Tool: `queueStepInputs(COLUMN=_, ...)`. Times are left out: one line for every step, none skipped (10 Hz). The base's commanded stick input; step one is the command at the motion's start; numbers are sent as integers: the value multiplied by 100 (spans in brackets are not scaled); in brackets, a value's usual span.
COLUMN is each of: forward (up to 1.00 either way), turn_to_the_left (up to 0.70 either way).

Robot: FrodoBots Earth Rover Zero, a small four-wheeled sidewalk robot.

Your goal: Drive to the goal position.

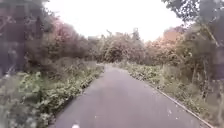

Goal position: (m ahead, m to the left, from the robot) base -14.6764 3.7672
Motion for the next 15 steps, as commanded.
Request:
queueStepInputs(forward=0, turn_to_the_left=-100)
queueStepInputs(forward=0, turn_to_the_left=-100)
queueStepInputs(forward=0, turn_to_the_left=-100)
queueStepInputs(forward=0, turn_to_the_left=-100)
queueStepInputs(forward=0, turn_to_the_left=-100)
queueStepInputs(forward=0, turn_to_the_left=-100)
queueStepInputs(forward=0, turn_to_the_left=-100)
queueStepInputs(forward=0, turn_to_the_left=-100)
queueStepInputs(forward=0, turn_to_the_left=-100)
queueStepInputs(forward=0, turn_to_the_left=-100)
queueStepInputs(forward=0, turn_to_the_left=-100)
queueStepInputs(forward=0, turn_to_the_left=-100)
queueStepInputs(forward=0, turn_to_the_left=-100)
queueStepInputs(forward=0, turn_to_the_left=-100)
queueStepInputs(forward=0, turn_to_the_left=-100)
